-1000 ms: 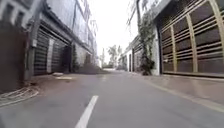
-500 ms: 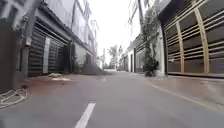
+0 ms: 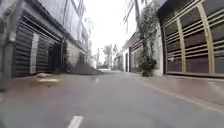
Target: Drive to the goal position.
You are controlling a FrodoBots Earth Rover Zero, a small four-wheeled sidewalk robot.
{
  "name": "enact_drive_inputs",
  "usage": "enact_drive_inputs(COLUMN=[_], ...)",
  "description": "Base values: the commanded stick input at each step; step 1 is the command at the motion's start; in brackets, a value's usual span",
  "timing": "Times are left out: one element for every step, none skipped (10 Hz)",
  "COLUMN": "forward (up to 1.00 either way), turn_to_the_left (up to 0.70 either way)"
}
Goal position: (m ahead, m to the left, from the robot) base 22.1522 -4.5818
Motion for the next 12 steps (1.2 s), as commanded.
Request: enact_drive_inputs(forward=[1.00,1.00,1.00,1.00,1.00,1.00,1.00,1.00,1.00,1.00,1.00,1.00], turn_to_the_left=[0.06,0.06,0.06,0.06,0.06,0.06,0.06,0.06,0.06,0.06,0.06,0.06])
